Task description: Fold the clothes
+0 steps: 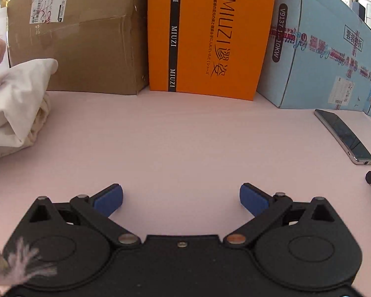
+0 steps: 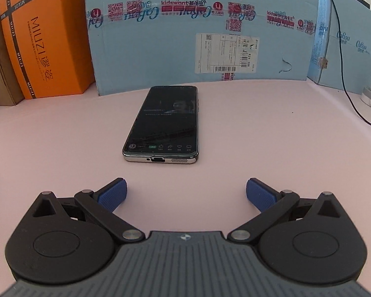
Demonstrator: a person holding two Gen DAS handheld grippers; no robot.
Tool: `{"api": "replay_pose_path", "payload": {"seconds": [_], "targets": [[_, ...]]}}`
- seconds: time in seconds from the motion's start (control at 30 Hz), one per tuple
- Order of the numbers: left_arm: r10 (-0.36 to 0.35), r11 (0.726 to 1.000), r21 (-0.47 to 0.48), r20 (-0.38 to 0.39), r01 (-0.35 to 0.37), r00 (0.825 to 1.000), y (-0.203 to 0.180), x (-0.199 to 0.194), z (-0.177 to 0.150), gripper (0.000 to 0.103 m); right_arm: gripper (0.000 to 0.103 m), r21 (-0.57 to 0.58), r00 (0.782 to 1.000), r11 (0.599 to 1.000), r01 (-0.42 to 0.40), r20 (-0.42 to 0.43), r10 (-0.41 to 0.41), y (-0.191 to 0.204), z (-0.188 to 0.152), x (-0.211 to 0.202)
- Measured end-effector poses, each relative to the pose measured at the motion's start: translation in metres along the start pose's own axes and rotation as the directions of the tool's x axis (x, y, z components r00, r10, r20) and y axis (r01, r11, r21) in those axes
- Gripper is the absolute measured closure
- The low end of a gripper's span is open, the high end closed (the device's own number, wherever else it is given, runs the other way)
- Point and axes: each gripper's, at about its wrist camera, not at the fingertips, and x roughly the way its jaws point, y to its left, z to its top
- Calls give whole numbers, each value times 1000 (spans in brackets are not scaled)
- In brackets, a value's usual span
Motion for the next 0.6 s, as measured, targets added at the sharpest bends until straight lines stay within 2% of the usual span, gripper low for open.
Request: {"api": "replay_pose_path", "payload": {"seconds": [0.6], "targets": [[-4, 1000, -2, 1, 4, 1000, 0, 5, 1, 0, 0, 0, 1000, 1000, 13, 4, -13, 2, 5, 9]]}}
